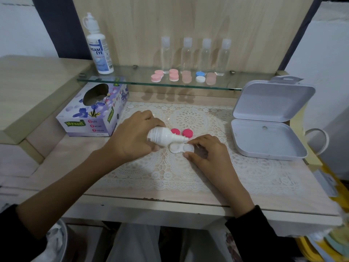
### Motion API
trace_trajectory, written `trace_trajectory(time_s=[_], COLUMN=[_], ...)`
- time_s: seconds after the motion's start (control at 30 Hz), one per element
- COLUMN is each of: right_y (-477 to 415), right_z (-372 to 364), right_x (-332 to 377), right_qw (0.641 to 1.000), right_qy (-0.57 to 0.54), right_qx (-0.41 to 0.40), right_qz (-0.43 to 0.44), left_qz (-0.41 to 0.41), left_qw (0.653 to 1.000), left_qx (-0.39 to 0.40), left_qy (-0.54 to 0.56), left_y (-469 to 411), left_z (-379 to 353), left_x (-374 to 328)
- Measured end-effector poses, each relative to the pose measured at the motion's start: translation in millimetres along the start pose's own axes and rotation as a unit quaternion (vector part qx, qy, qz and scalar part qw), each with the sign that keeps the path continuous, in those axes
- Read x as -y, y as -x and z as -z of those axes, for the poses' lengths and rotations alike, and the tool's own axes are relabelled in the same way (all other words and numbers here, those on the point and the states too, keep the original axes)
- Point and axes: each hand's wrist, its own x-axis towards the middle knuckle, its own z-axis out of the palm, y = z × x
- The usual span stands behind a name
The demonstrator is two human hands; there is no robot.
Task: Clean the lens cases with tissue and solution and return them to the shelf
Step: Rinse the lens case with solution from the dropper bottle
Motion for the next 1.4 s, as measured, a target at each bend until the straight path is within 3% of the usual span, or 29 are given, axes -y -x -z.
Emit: trace_trajectory(time_s=[0.1, 0.2, 0.4, 0.77, 0.87, 0.97, 1.03, 1.13, 1.4], right_y=[1, 1, 1, 0, -1, 0, 0, 0, 0], right_z=[0, 1, 1, 0, 0, -1, -1, 0, 0], right_x=[2, 3, 3, 1, 0, 0, 1, 1, 1], right_qw=[1.000, 1.000, 1.000, 1.000, 1.000, 1.000, 1.000, 1.000, 1.000], right_qy=[-0.006, -0.012, -0.012, -0.007, -0.005, -0.007, -0.008, -0.005, -0.008], right_qx=[-0.004, -0.005, -0.001, 0.000, 0.000, 0.001, -0.001, -0.003, -0.003], right_qz=[-0.006, -0.013, -0.011, -0.010, -0.010, -0.010, -0.011, -0.006, -0.011], left_qz=[0.078, 0.160, 0.225, 0.205, 0.209, 0.150, 0.094, 0.027, 0.020], left_qw=[0.987, 0.954, 0.888, 0.872, 0.873, 0.863, 0.880, 0.922, 0.985], left_qx=[-0.090, -0.164, -0.204, -0.217, -0.308, -0.402, -0.387, -0.285, -0.036], left_qy=[0.104, 0.195, 0.345, 0.388, 0.316, 0.265, 0.258, 0.261, 0.165], left_y=[6, 9, 17, 28, 37, 40, 38, 29, -14], left_z=[-8, -15, -30, -36, -32, -26, -25, -32, -58], left_x=[5, 6, 12, 3, -9, -31, -44, -49, -30])
